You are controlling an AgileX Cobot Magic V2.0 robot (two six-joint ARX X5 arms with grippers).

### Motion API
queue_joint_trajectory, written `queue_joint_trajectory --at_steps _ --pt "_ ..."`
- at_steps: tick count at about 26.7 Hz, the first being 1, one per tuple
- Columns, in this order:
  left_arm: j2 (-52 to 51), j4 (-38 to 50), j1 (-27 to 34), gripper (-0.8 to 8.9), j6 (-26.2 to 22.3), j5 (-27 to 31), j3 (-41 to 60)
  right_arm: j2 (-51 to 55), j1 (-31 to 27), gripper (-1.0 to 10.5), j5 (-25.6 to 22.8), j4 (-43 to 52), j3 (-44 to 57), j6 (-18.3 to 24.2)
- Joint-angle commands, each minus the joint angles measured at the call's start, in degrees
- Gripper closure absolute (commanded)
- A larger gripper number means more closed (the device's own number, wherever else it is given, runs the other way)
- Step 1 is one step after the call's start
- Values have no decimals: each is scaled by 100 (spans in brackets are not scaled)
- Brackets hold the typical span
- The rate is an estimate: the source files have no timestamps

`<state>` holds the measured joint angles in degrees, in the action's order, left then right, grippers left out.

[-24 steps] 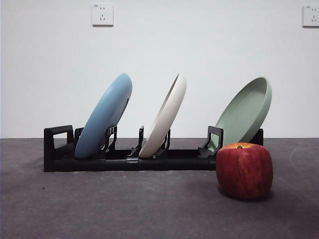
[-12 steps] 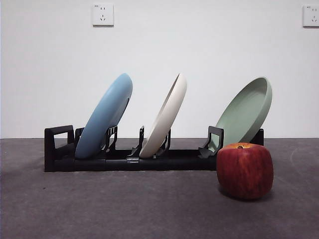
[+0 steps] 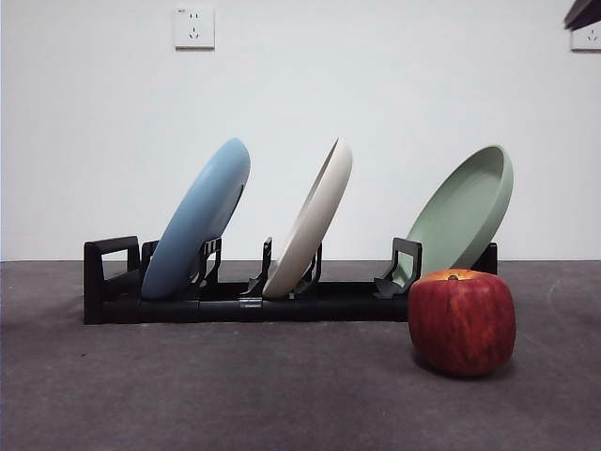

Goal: Take the blue plate from the plate rack,put the plate on the table,take the apple from the table,put the apple in the plate

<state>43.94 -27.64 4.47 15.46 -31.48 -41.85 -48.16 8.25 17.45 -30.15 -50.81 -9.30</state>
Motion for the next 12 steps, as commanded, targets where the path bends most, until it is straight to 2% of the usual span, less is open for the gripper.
queue_joint_trajectory --at_steps 1,3,4,7,9,12 --pt "175 -66 -107 659 -96 -146 -55 -184 7 751 68 -11 -33 168" --pt "271 -63 -205 503 -90 -184 -55 -286 7 624 68 -44 -33 168" --pt "293 -63 -262 484 -90 -181 -55 -323 7 609 70 -63 -33 168" --pt "330 127 -542 487 7 -157 -59 -361 7 601 72 -186 -33 164" --pt "459 564 -737 501 278 -138 -101 -356 7 601 72 -203 -35 164" --pt "1071 605 -1104 502 306 129 -614 -354 9 601 282 -356 -37 151"
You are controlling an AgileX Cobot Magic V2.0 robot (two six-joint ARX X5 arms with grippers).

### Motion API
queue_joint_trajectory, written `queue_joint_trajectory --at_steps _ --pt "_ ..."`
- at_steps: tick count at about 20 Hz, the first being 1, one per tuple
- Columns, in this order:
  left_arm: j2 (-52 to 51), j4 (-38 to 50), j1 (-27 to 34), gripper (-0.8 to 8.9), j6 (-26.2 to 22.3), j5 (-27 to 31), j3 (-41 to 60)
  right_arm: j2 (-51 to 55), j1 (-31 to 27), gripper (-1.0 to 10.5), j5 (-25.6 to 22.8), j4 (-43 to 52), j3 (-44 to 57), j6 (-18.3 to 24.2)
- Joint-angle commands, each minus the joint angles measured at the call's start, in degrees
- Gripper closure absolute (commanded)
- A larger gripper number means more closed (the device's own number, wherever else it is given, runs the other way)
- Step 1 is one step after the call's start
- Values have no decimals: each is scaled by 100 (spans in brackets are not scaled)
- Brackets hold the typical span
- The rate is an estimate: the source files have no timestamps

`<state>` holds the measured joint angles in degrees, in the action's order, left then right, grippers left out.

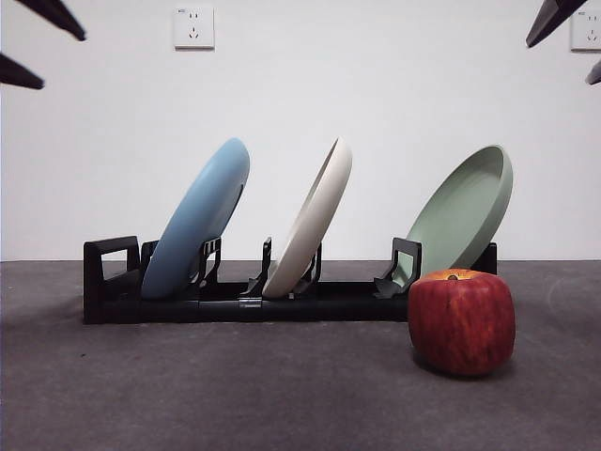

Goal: Take the blue plate from the plate rack,put the plate on the table,take the apple from the table,put the apple in the plate

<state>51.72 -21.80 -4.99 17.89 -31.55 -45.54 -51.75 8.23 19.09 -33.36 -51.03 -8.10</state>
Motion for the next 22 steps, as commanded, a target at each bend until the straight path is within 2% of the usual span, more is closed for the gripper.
queue_joint_trajectory --at_steps 1,9,11,16,20,21,22 --pt "542 -26 -291 502 -2 205 -472 4 9 601 210 -81 -15 20" --pt "3224 -1132 -1351 503 -979 1565 -3379 4 13 601 192 -496 -15 24" --pt "3818 -1401 -1528 503 -1113 1733 -3930 4 13 601 179 -509 -15 24" --pt "4572 -1425 -1746 503 -1193 1799 -4192 4 11 601 155 -623 -15 26" --pt "4789 -1311 -1751 503 -1191 1797 -4192 4 11 601 155 -621 -15 26" --pt "4789 -1268 -1753 513 -1191 1784 -4192 4 11 601 155 -621 -15 26" --pt "4789 -1255 -1753 608 -1193 1740 -4192 4 9 601 153 -621 -15 26"
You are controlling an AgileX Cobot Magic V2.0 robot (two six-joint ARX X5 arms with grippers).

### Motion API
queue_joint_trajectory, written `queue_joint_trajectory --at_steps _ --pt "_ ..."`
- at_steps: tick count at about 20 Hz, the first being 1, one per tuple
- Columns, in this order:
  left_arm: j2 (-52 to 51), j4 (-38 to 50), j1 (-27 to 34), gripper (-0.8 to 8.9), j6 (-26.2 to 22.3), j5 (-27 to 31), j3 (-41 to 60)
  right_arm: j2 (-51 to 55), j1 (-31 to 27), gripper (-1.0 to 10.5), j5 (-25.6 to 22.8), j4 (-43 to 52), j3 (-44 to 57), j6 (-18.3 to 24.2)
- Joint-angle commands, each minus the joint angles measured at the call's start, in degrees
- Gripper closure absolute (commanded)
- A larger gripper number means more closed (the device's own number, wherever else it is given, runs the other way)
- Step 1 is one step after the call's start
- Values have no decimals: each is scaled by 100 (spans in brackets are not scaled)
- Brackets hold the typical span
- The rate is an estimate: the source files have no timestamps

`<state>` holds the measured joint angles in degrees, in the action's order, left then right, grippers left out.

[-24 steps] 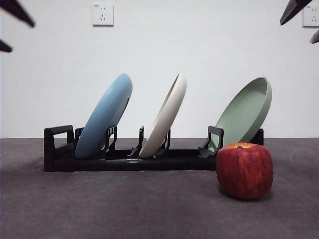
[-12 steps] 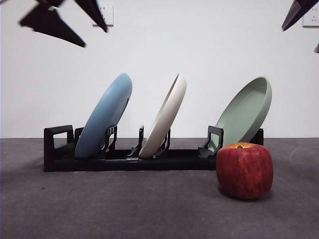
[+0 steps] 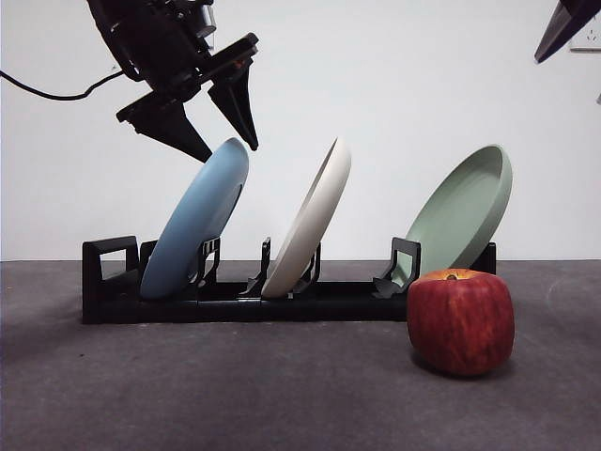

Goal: Take the blue plate from the plate rack,put the plate on the table,take the apple from the table,put the apple in the plate

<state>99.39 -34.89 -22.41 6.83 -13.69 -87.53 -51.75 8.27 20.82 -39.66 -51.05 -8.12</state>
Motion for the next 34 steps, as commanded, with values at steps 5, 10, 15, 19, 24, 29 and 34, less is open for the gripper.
queue_joint_trajectory --at_steps 5,10,15,19,24,29,34 --pt "-22 -2 -9 822 -92 -227 4 4 4 602 -20 9 -13 28" --pt "-376 -280 -11 822 -94 -470 -199 4 4 602 -20 11 -13 31" --pt "-988 -1226 -173 822 -372 -474 -872 4 2 602 -37 15 -13 74" --pt "-1963 -2063 -688 822 -824 -262 -929 2 2 602 -249 15 -13 72" --pt "-2813 -2802 -2118 822 -804 1049 -691 4 -7 603 -490 15 -13 72" --pt "-2994 -2721 -3786 822 50 2798 557 2 -7 603 -492 17 -13 72" --pt "-2940 -1530 -4640 822 713 3571 2284 2 -7 603 -634 59 -13 70"
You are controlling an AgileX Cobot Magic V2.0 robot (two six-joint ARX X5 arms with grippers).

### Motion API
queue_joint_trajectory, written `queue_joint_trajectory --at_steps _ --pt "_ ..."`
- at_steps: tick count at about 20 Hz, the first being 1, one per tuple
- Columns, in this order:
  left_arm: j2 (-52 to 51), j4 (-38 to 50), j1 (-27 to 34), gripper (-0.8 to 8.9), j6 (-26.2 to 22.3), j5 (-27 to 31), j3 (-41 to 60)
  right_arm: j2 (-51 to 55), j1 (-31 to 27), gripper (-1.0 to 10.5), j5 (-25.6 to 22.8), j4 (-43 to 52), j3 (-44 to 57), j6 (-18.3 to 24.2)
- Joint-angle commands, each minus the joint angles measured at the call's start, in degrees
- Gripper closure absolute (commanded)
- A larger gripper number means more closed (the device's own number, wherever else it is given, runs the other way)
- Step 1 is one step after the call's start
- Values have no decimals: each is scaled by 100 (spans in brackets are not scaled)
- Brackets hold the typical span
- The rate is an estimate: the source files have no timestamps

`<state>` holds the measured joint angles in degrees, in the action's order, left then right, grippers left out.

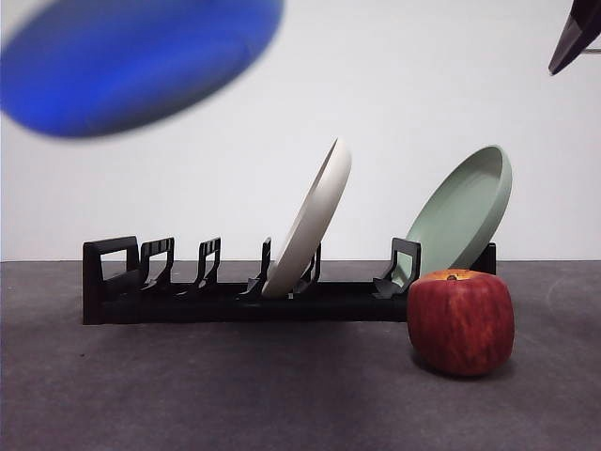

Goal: Take the blue plate from the plate rack,put the plate on the table,take the apple from the table,put the apple in the plate

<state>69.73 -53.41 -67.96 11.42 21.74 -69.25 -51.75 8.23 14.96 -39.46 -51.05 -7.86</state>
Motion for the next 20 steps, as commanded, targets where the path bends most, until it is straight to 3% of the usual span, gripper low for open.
queue_joint_trajectory --at_steps 1,5,12,16,17,19,20 --pt "98 527 -129 822 254 4 745 0 -2 603 -44 39 -13 37" --pt "785 863 -153 822 181 -42 1388 0 -2 603 -46 39 -13 20" --pt "2371 2186 -70 822 -1029 -258 1405 2 2 603 -37 37 -13 -26" --pt "2739 2385 96 797 -1064 -262 1403 0 9 603 13 37 -13 -26" --pt "2734 2385 96 712 -1062 -262 1403 0 11 603 15 35 -13 -24" --pt "2638 2271 131 414 -925 -238 1316 0 24 599 17 37 -13 -15" --pt "2581 2155 136 403 -791 -229 1207 -2 70 595 15 37 -13 7"
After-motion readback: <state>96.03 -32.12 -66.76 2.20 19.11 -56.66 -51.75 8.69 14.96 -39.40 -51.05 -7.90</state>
